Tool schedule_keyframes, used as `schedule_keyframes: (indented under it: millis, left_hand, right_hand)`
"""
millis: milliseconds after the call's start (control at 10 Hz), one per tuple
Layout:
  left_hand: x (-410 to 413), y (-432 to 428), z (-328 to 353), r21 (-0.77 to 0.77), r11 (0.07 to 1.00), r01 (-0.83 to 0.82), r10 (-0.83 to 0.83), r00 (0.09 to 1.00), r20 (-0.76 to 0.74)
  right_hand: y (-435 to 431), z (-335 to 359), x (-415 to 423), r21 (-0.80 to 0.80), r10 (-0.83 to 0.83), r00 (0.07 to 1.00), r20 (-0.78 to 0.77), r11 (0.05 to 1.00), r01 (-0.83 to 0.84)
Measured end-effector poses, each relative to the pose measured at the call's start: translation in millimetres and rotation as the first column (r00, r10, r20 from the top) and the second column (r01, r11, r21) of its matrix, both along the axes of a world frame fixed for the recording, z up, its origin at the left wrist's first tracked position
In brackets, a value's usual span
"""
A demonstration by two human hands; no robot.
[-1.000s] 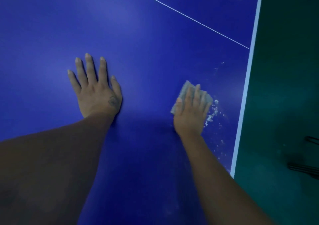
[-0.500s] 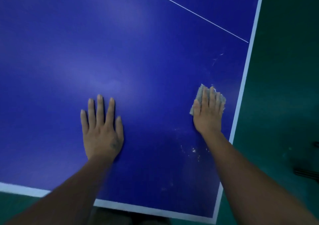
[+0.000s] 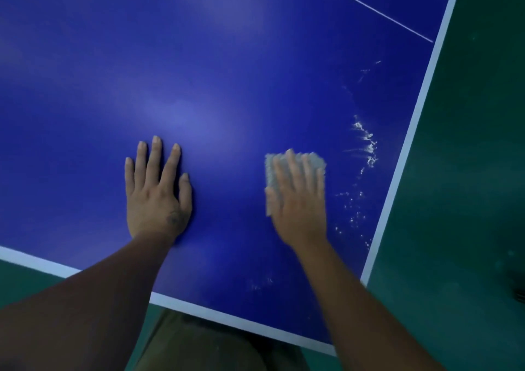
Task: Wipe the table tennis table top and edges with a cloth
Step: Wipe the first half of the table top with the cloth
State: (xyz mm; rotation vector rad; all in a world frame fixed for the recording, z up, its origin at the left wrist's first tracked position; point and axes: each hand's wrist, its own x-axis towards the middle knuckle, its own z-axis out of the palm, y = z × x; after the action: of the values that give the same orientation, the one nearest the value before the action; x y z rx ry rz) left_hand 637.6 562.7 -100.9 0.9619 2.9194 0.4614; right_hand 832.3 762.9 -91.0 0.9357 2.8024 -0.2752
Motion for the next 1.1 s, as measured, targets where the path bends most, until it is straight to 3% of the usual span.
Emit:
schedule_keyframes:
  millis: [100,200,300,500,600,800,900,1100]
  left_hand:
    - [0.1,-0.3,-2.7,0.015,1.000,-0.004,0.004,1.000,-0.022]
    - [0.9,-0.4,-4.0,0.025,1.000,-0.005,0.006,0.999,-0.042]
    - [1.7,0.0,-3.9,0.028,1.000,0.001,0.000,0.998,-0.057]
    - [3.2,0.6,-2.7,0.046,0.999,-0.007,0.009,0.999,-0.053]
    - [3.7,0.3,-1.3,0.048,0.999,-0.007,0.009,0.999,-0.046]
    - [2.5,0.1,-1.5,0.039,0.999,-0.011,0.012,0.999,-0.042]
    - [2.7,0.1,-1.4,0.034,0.999,-0.008,0.009,0.999,-0.042]
    - [3.5,0.4,1.1,0.025,1.000,-0.010,0.011,0.999,-0.043]
  right_hand:
    - [65.8,3.1,0.8,0.013,-0.200,0.979,0.039,0.980,0.200]
    - [78.7,1.9,-8.1,0.017,-0.287,0.958,0.022,0.958,0.286]
    - [22.8,-0.8,-22.7,0.034,-0.203,0.979,-0.019,0.979,0.203]
    - [-92.2,-9.7,15.4,-0.046,0.184,0.976,-0.118,0.981,-0.190]
    - [-55.5,-11.0,47.3,-0.020,0.219,0.971,-0.093,0.975,-0.222]
    - [36.8,-8.7,63.1,0.039,-0.119,0.992,-0.032,0.992,0.120]
    - [13.4,-6.2,34.9,0.057,-0.231,0.972,-0.037,0.971,0.232]
    - [-121.5,-8.1,11.8,-0.053,0.120,0.984,-0.131,0.990,-0.127]
